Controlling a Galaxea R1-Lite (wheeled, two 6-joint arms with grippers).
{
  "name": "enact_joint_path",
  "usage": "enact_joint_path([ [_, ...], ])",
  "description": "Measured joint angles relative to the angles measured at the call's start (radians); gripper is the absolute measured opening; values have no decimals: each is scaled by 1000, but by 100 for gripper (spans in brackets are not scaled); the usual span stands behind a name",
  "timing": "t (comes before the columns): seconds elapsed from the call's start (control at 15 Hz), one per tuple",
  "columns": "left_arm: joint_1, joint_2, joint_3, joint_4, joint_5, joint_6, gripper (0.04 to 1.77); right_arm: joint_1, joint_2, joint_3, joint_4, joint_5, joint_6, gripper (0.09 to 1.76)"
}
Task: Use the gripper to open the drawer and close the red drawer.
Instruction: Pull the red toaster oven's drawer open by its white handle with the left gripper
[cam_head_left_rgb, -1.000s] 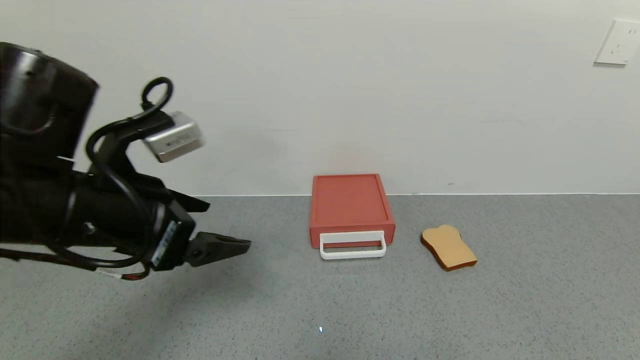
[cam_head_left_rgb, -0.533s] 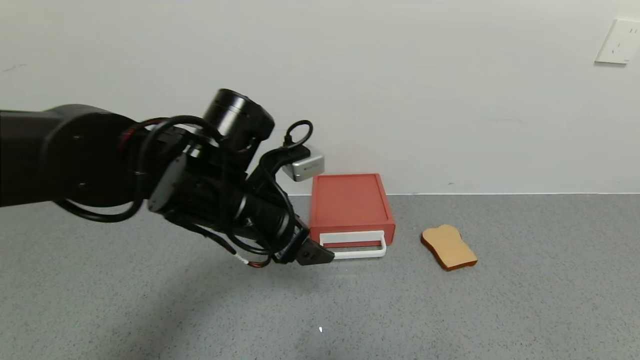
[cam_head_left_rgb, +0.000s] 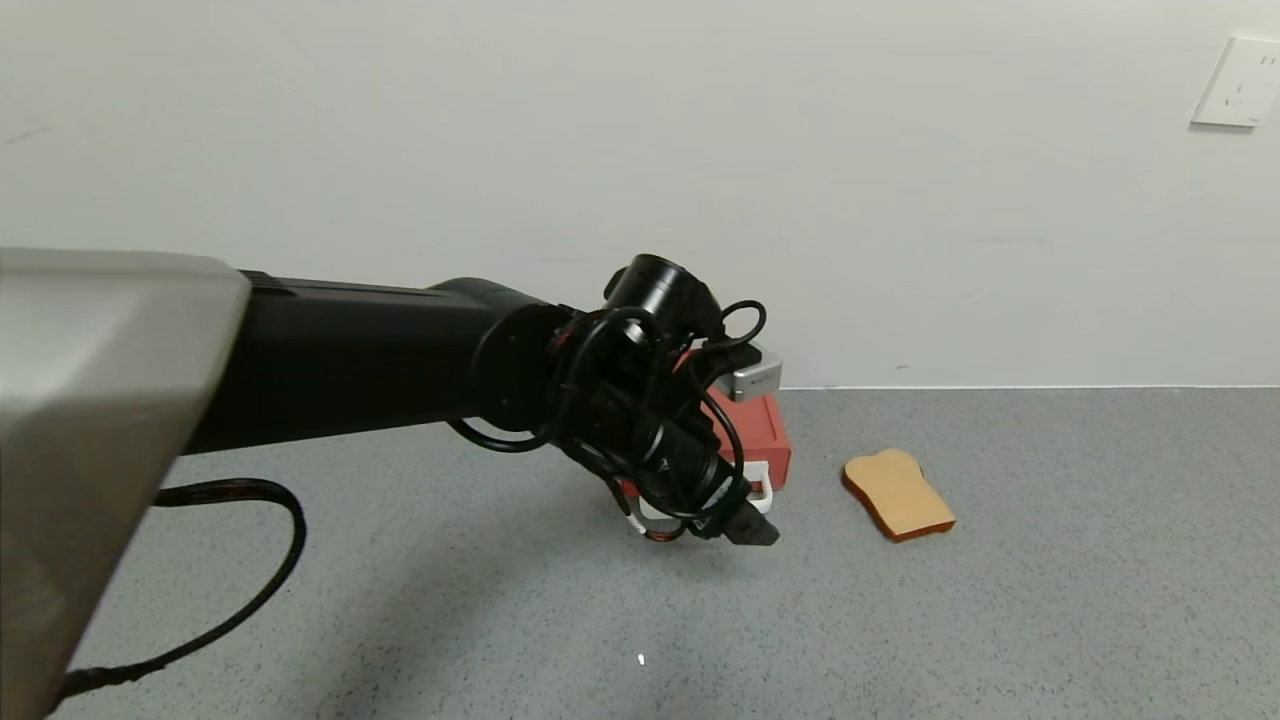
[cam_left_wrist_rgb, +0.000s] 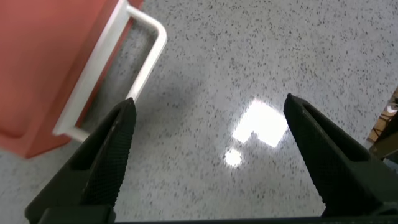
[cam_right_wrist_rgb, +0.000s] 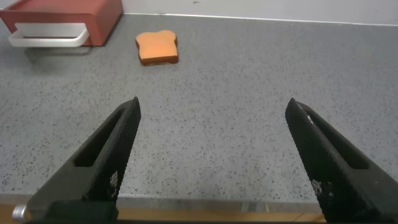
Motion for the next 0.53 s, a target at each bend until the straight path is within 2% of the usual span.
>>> enact_joint_path([
  [0.2,-17,89,-83,3,-2,-35,172,0,0,0,0,0,0,171],
  [0.27,-19,113,-105,2,-19,-48,172,0,0,0,0,0,0,171],
  [0.33,-20,133,-123,0,-40,-67,172,0,0,0,0,0,0,171],
  [0.53,-24,178,-154,-4,-50,-80,172,0,0,0,-1,0,0,171],
])
